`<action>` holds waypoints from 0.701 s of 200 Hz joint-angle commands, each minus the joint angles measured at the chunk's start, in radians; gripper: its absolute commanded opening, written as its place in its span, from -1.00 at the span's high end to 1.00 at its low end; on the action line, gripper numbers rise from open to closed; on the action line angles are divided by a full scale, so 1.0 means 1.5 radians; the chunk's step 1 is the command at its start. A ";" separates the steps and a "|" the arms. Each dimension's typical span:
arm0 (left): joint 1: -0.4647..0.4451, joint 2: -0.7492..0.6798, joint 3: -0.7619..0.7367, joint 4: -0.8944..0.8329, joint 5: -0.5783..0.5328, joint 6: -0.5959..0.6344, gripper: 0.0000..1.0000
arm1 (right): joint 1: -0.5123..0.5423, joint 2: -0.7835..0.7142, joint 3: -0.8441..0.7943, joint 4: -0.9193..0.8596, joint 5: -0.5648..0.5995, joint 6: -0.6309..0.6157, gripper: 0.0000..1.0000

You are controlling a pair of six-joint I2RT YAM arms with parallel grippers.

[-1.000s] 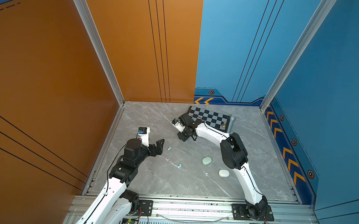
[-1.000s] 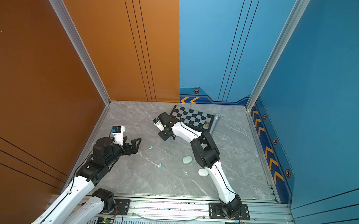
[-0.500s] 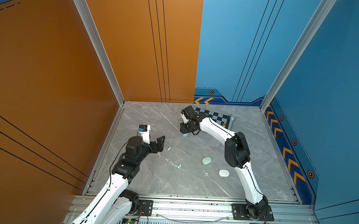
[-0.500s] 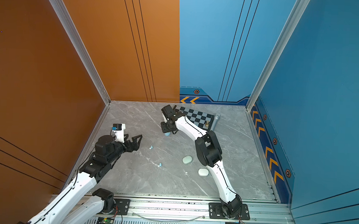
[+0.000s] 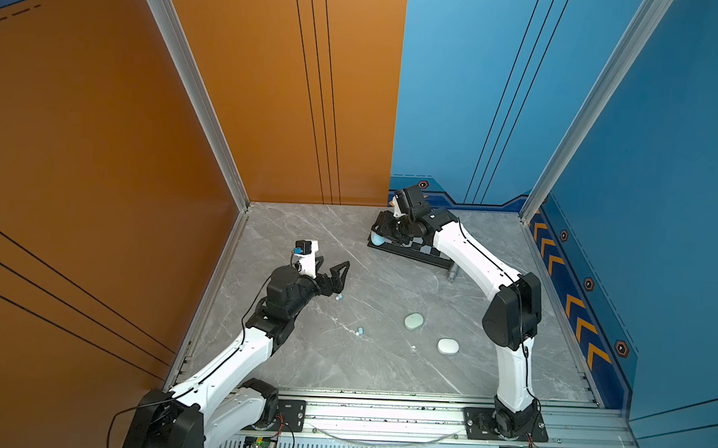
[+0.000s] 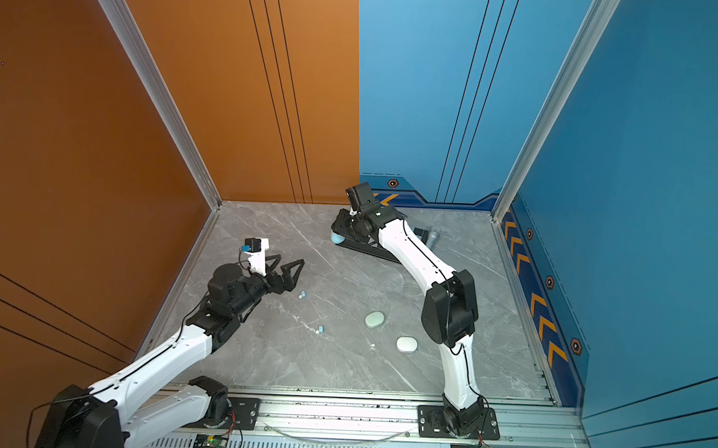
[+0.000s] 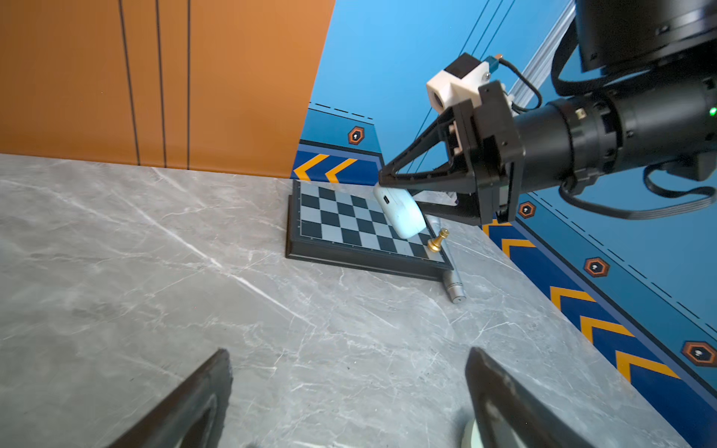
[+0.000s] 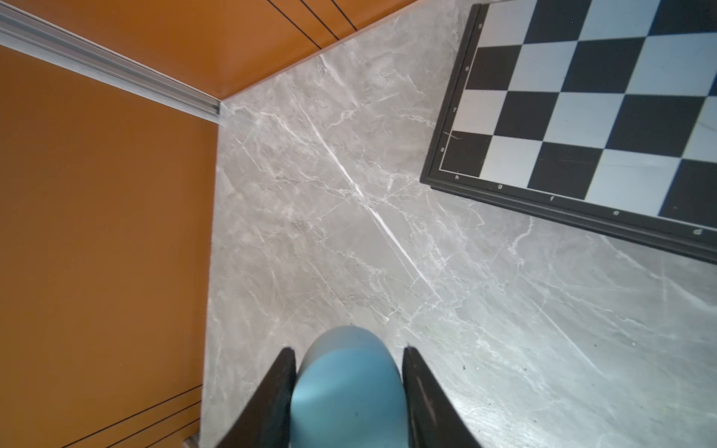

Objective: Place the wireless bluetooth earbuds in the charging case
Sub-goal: 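Lift the light-blue case with the right gripper while the left gripper reaches for it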

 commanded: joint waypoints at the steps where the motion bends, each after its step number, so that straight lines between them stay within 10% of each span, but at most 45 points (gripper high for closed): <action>1: -0.024 0.051 0.017 0.145 0.010 -0.029 -0.86 | -0.006 -0.030 -0.024 0.032 -0.051 0.059 0.47; 140: -0.106 0.320 0.172 0.355 -0.043 -0.049 -0.55 | -0.013 -0.118 -0.080 0.057 -0.105 0.061 0.47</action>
